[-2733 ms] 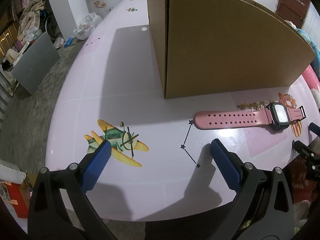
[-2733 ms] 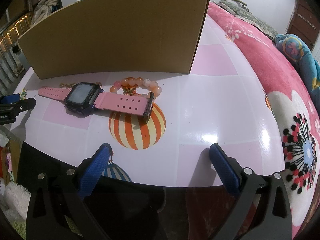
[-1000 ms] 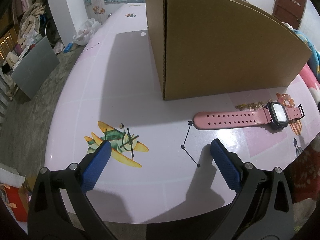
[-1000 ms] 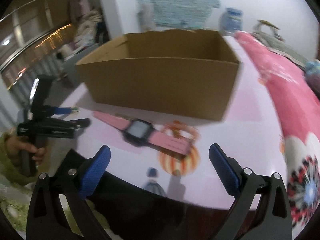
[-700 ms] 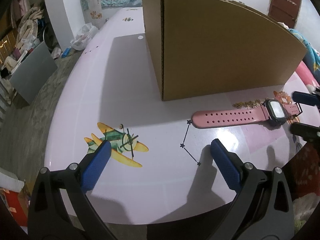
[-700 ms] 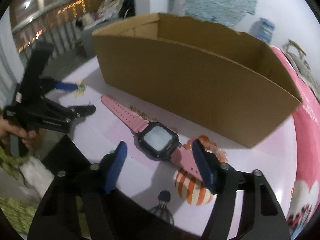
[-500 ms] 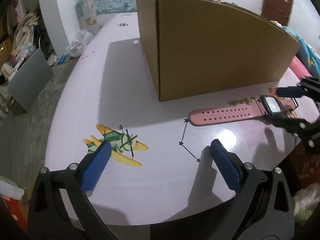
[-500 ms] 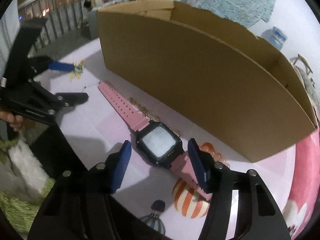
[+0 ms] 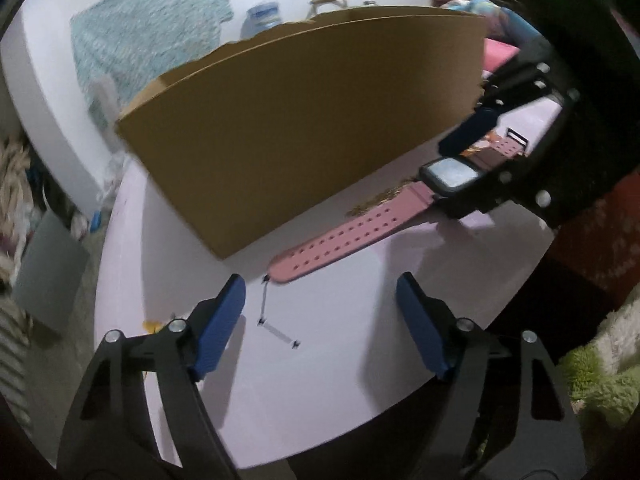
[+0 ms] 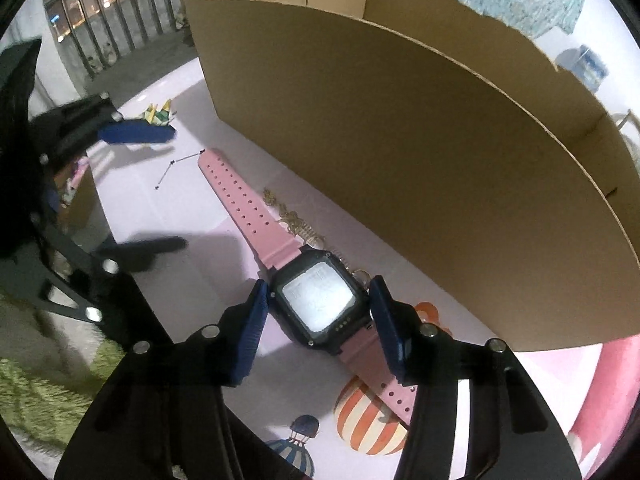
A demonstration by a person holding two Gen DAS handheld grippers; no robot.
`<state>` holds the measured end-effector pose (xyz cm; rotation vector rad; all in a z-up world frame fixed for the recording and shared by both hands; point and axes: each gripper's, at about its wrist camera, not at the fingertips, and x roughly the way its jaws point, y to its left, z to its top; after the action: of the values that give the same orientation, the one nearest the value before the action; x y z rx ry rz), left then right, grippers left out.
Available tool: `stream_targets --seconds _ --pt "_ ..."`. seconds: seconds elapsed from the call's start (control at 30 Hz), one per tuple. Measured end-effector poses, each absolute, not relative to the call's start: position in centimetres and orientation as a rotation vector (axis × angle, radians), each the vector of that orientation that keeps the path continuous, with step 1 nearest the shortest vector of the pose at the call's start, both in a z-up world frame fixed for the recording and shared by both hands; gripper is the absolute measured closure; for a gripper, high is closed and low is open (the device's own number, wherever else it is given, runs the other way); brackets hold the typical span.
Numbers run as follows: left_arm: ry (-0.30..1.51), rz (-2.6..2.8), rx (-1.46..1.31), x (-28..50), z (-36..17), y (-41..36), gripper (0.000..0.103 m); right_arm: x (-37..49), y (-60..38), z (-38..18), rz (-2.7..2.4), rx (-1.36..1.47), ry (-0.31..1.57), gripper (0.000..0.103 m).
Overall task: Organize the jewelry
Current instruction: 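Grasp the pink watch face with the right gripper while the left gripper approaches the strap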
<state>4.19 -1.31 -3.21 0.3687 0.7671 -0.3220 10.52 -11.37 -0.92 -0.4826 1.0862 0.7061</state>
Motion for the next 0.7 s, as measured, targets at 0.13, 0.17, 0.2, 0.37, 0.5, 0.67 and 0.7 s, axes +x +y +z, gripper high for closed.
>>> stream_targets --seconds 0.13,0.17,0.2,0.37,0.5,0.67,0.7 --pt "0.731 -0.365 0.442 4.7 -3.4 -2.8 0.032 11.8 -12.3 -0.6 0.744 -0.420 1.146 0.053" --pt "0.728 -0.371 0.450 4.7 -3.4 -2.9 0.034 12.0 -12.4 -0.6 0.751 -0.408 1.156 0.053" --pt "0.726 -0.379 0.462 5.1 -3.4 -3.2 0.036 12.4 -12.7 -0.5 0.763 -0.388 1.173 0.053" --pt "0.752 -0.408 0.449 6.2 -3.3 -3.6 0.048 13.9 -13.8 -0.1 0.806 -0.290 1.236 0.053" --pt "0.768 -0.412 0.414 7.1 -3.2 -3.6 0.058 14.5 -15.0 0.5 0.829 -0.225 1.257 0.053" --pt "0.786 -0.388 0.398 7.7 -3.3 -3.3 0.082 12.5 -14.0 0.9 0.849 -0.194 1.255 0.053" --pt "0.792 -0.385 0.397 7.2 -3.4 -3.4 0.088 12.2 -14.0 1.1 0.850 -0.190 1.255 0.053"
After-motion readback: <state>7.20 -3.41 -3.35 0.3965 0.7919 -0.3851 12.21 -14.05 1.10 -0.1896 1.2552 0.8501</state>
